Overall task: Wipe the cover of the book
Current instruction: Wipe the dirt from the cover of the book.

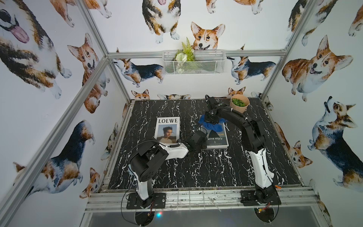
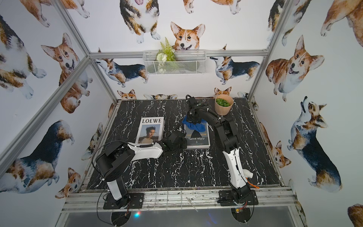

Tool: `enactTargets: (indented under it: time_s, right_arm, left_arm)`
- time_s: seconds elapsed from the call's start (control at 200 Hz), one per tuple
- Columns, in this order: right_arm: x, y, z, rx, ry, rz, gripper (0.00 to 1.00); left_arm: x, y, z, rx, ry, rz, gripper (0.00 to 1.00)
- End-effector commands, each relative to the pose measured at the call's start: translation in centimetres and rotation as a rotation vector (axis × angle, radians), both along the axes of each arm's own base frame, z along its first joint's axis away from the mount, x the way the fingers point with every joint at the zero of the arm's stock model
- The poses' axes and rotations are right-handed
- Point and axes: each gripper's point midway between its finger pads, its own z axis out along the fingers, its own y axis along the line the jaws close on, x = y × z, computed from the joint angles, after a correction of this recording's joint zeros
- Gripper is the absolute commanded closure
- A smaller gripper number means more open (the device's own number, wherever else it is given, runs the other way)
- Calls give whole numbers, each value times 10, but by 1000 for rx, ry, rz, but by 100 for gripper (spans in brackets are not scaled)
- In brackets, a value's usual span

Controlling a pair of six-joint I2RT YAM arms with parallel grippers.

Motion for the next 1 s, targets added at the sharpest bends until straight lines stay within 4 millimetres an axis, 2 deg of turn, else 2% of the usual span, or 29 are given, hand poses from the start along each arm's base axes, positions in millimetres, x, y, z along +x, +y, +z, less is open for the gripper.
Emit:
enactTargets:
  time_s: [0.0,0.17,0.315,0.42,0.611,0.696,0.796,0.926,0.996]
  right_arm:
    - [-26,-51,-6,-87,99,-63,100]
    - [-39,-94,5,-86,91,-127,100]
    - [-59,-101,0,-80,112,-146,100]
    - [-73,-87,-9,-45,123,-143,100]
    - [-89,-26,-18,-13,155,-26,100]
    - [-93,-19,-20,-17,160,-9,100]
    - [-97,-35,-16,-66,143,-22,100]
    - [-105,-69,-8,-93,144,-73,100]
    - [-110,-85,5,-99,118,-97,100]
  left_arm:
    - [-30,25,-40,140,159,-15,76]
    - [-31,24,-43,132,164,-12,76]
    - [-32,22,-45,129,166,-13,76]
    - [-33,19,-44,126,164,-15,76]
    - [-34,17,-43,125,161,-19,76]
    - [-34,17,-43,124,161,-18,76]
    - [-34,16,-43,118,163,-16,76]
    - [-34,15,-42,113,162,-13,76]
    - [-35,15,-43,111,164,-14,76]
